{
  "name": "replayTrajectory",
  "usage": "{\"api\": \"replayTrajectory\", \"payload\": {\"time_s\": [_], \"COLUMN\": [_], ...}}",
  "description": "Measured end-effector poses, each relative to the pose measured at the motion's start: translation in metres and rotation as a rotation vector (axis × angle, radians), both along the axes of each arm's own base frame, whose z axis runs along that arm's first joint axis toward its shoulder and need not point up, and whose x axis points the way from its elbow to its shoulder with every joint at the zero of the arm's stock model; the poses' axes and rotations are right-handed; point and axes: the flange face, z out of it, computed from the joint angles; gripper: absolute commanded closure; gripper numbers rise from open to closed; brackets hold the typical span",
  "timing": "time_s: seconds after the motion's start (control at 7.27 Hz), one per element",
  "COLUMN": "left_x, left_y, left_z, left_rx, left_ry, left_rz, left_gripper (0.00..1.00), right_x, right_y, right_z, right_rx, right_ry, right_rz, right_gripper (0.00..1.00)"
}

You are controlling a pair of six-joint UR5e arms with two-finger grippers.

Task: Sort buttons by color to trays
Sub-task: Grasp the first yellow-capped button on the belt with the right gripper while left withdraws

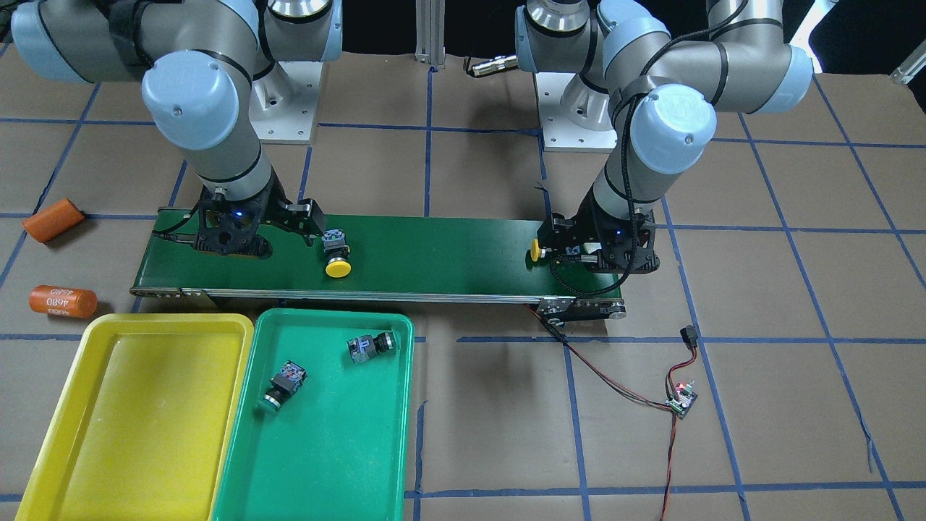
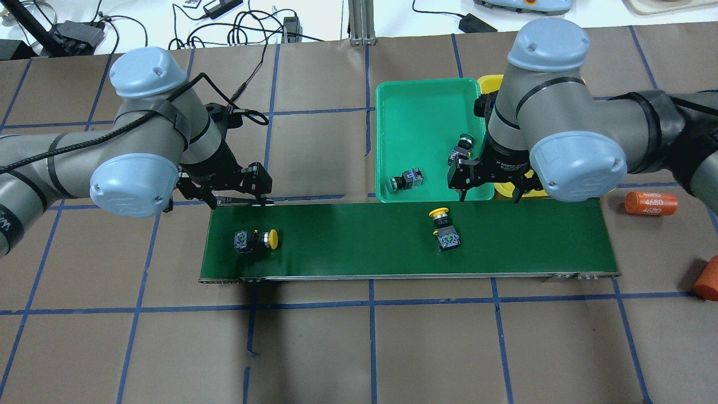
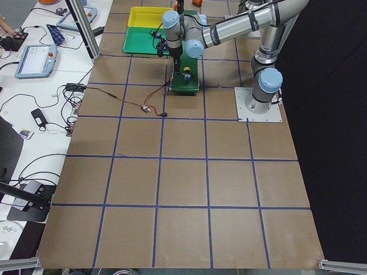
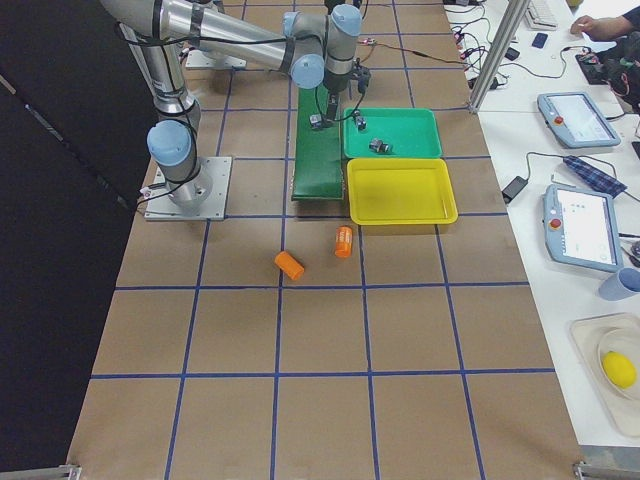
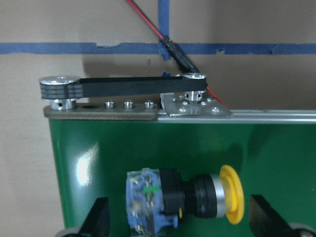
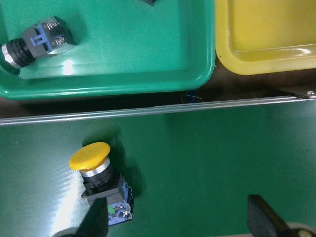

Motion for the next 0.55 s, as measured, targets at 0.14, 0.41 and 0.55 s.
{"api": "replayTrajectory", "payload": {"time_s": [0.14,0.41,0.55], "left_x": [0.0,-0.001,-0.001], "left_y": [-0.009,-0.021,-0.022], "left_z": [0.026,0.096,0.13], "left_rx": [-0.013,-0.06,-0.092], "left_ry": [-0.002,-0.007,-0.008], "left_rz": [0.003,0.002,0.003], "left_gripper": [0.0,0.0,0.0], "right_x": [0.007,0.017,0.02], "right_y": [0.003,0.008,0.007], "right_z": [-0.017,-0.041,-0.044], "right_rx": [0.036,0.085,0.094], "right_ry": [0.001,0.0,-0.017], "right_rz": [0.014,0.032,0.032], "right_gripper": [0.0,0.0,0.0]}}
